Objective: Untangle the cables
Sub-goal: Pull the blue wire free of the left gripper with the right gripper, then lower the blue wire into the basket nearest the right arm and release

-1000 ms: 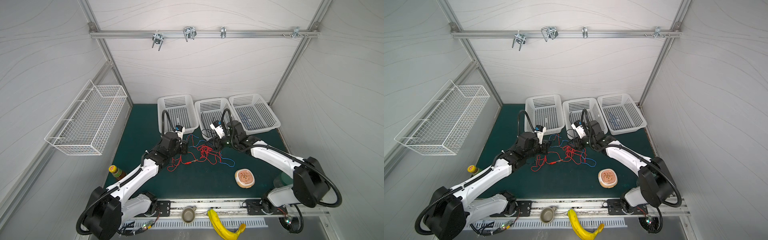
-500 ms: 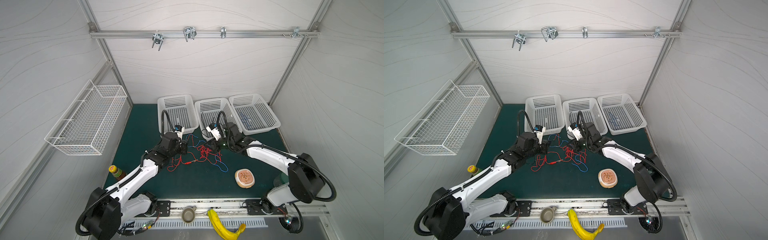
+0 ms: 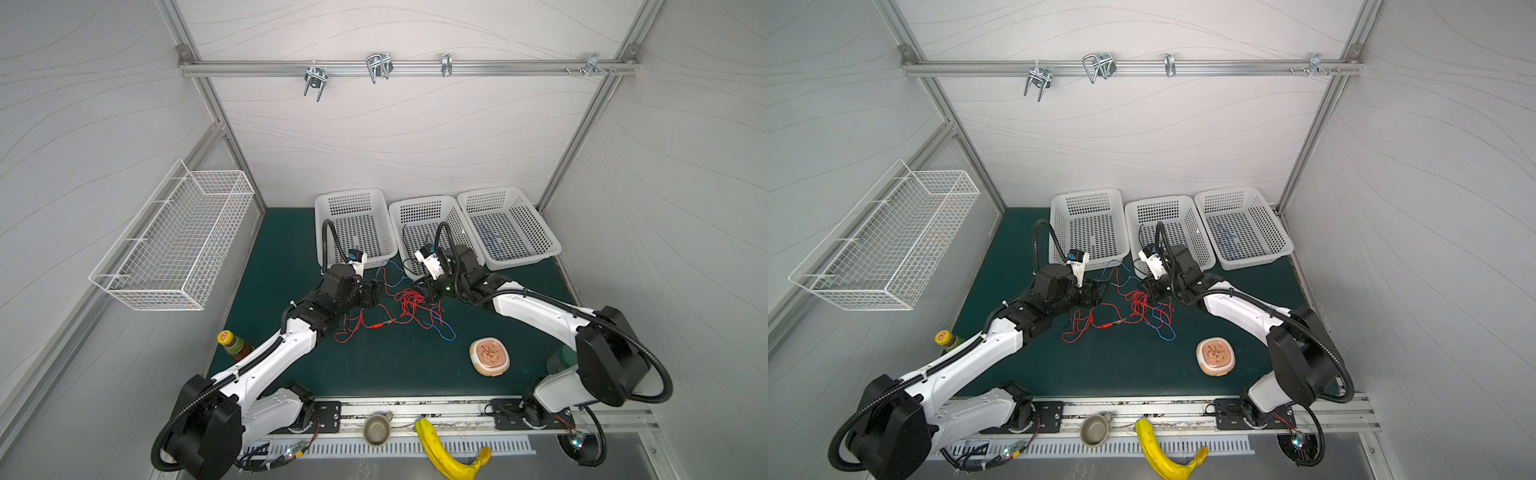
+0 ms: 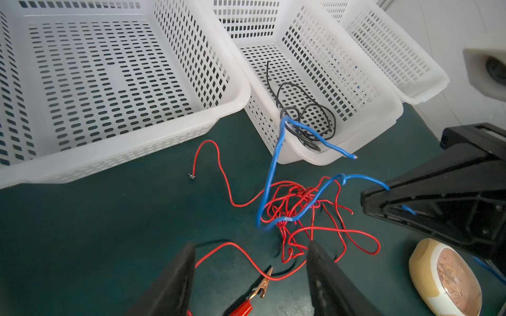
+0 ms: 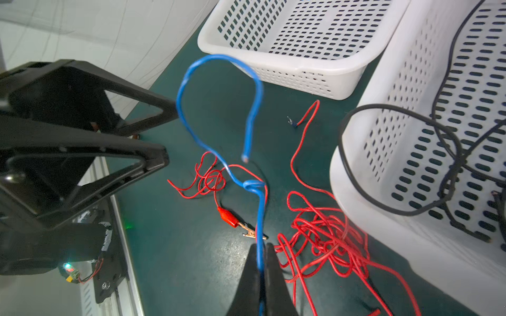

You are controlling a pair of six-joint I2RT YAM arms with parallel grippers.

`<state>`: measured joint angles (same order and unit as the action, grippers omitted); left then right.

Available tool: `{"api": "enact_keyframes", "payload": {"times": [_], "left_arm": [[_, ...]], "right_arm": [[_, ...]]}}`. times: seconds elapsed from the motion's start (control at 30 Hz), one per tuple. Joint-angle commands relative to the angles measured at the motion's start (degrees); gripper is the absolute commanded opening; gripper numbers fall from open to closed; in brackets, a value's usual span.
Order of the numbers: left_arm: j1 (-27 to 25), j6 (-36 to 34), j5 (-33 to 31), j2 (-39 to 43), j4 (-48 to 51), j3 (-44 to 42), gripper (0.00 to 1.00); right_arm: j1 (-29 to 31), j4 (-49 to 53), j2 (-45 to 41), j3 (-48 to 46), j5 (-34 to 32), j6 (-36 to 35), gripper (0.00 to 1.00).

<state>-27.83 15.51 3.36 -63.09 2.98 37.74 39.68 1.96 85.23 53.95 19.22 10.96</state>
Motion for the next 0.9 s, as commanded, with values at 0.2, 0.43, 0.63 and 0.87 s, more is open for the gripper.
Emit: {"api": "enact_keyframes", "payload": {"times": [0.2,0.43,0.63,0.87], "left_arm": [[-0.11,-0.59,-0.54,3.07,-3.6,-1.26,0.64],[-0.11,-0.58,-1.07,3.68,-3.08,-2.12,0.63],[-0.11,-0.02,-1.51,2.83,-4.63,-2.85,0.63],[-0.11,-0.82,-1.92,2.07,-2.83,-1.71,0.63]], "right_arm": [[-5.38,1.7,-5.49,0.8,-13.56,-0.2,0.0],[-16.14,3.06,-9.24,0.72,-22.85,0.57,0.0],[-24.87,-1.04,-7.7,1.83,-30.79,1.1,0.0],[-32.33,0.21,3.82,11.53,-30.83,1.04,0.0]]}}
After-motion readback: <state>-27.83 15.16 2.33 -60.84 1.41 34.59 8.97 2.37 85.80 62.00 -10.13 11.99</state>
